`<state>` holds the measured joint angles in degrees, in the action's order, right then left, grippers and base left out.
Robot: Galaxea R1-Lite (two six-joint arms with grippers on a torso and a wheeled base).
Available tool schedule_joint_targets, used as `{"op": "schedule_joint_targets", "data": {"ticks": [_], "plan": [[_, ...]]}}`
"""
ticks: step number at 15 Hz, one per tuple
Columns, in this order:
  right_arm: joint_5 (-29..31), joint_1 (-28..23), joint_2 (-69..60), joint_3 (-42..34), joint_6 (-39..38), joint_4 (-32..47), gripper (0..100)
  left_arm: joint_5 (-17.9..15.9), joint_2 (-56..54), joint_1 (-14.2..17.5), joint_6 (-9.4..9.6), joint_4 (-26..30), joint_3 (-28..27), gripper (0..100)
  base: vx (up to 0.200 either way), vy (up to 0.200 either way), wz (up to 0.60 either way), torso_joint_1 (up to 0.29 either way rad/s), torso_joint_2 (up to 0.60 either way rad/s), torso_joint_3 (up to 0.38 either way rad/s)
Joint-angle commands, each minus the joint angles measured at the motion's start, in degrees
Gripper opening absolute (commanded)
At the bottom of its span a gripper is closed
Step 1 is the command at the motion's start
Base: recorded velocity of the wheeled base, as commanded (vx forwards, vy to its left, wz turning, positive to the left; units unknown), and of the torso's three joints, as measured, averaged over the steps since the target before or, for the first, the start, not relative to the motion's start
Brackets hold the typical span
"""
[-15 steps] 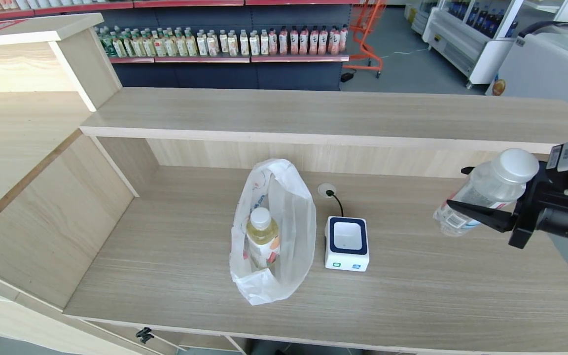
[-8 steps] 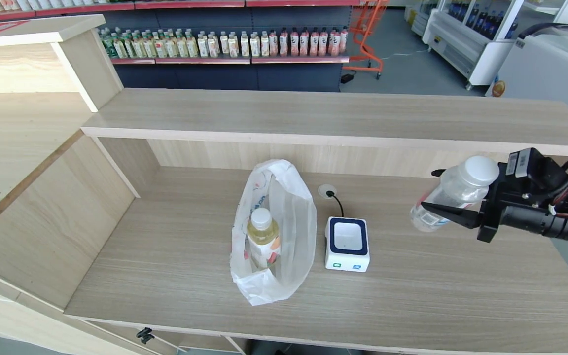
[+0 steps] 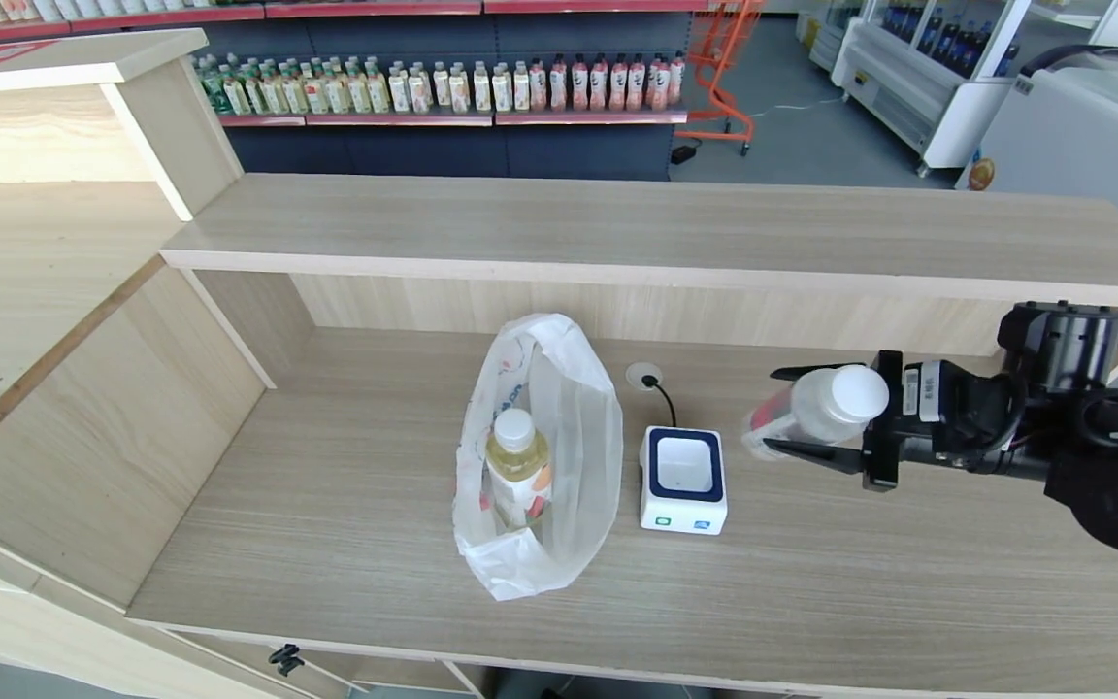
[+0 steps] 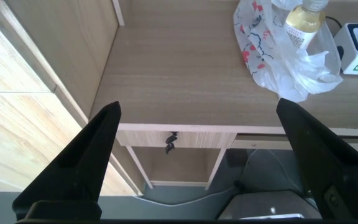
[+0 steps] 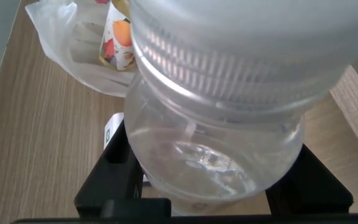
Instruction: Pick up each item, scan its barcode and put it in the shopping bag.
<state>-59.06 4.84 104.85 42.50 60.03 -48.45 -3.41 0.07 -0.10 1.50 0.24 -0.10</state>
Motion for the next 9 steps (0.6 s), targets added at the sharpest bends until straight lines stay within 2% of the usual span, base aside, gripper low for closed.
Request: {"op": "schedule_joint_targets", "data": {"ticks": [1,6,9], "plan": [[-0.9,0.2,4.0,0.3,2.5,0.0,0,0.1,0.0,0.0,-0.01,0.0,0.0,100,0.0,0.0,0.0,0.0,0.0,0.0],[-3.3,2.1,9.7,4.4,9.1,0.0,0,0.0,0.0,0.0,-0.01,0.0,0.0,100,0.0,0.0,0.0,0.0,0.0,0.0],[-4.0,2.6,11.8,5.8,10.1,-0.1,0,0.0,0.0,0.0,-0.01,0.0,0.0,100,0.0,0.0,0.0,0.0,0.0,0.0]]}}
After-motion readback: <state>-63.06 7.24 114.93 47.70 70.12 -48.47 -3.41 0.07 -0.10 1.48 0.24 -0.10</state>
